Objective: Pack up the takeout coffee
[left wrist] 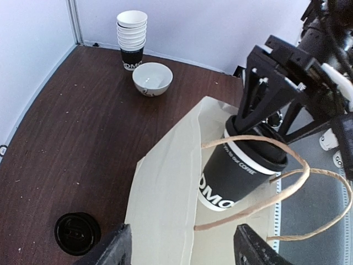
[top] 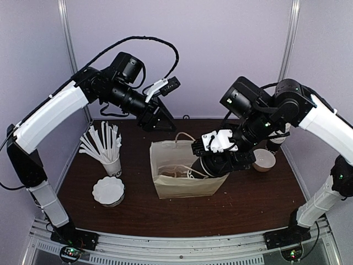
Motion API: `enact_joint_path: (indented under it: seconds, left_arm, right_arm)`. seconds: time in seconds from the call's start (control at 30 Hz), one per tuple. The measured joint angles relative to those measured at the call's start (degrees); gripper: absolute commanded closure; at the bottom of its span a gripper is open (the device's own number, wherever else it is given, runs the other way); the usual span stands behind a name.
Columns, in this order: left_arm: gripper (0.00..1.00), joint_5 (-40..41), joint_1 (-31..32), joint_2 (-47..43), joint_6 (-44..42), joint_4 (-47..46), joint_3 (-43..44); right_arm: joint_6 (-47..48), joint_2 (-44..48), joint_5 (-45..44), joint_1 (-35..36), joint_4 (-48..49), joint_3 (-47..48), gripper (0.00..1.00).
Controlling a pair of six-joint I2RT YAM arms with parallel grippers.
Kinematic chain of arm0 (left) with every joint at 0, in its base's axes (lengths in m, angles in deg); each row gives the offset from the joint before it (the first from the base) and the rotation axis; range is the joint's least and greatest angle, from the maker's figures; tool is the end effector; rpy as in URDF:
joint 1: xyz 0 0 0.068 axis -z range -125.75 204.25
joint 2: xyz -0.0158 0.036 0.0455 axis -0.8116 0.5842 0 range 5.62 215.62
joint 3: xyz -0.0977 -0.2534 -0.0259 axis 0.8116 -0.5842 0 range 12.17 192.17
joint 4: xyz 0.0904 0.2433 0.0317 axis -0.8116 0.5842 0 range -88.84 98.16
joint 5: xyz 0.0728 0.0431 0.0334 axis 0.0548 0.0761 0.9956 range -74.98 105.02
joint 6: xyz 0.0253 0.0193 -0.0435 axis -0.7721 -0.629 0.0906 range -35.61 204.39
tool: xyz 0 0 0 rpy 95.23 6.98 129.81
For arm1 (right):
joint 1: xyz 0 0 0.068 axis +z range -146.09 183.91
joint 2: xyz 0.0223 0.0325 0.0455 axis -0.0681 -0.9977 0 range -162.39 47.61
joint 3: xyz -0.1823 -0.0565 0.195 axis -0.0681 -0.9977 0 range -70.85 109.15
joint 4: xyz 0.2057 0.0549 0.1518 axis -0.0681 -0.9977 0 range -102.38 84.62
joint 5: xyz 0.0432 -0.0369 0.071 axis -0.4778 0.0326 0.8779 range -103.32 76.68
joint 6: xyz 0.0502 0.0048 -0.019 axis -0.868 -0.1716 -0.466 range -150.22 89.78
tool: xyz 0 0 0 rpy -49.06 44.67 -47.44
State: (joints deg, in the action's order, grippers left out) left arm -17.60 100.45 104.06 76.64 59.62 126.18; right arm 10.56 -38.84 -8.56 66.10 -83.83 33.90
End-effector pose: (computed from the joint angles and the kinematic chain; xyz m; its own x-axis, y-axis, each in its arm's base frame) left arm 0.2317 -0.2694 0.4275 -0.3479 0.5269 -0.7755 0.9368 0.2291 -0.2646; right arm 0.1242 0.2419 0.4160 0.2820 -0.8608 -0.4238 -0.9463 -0.1768 -0.2706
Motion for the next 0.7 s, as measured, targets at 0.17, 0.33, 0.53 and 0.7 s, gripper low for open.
enact_joint_path:
  seconds: [0.17,0.33,0.53,0.7]
  left_arm:
    - [0.33,-1.8,0.4,-1.6,-0.4,0.4,-2.5]
    - [0.34,-0.6,0.5,-2.5,-0.8,0.8,-5.2]
    - [0.35,4.4,0.5,-2.6,-0.2,-0.6,-9.2]
    - [0.4,7.0,0.7,-2.6,1.9,-1.9,-9.7]
  right_arm:
    - [0.0,1.6,-1.9,0.2,-0.1,-4.2,0.37]
    - [0.3,3.8,-3.8,0.2,0.0,-6.0,0.37]
    - [0.9,5.9,-4.4,0.4,0.0,-7.3,0.37]
    - [1.3,6.8,-3.7,1.7,0.0,-10.5,0.37]
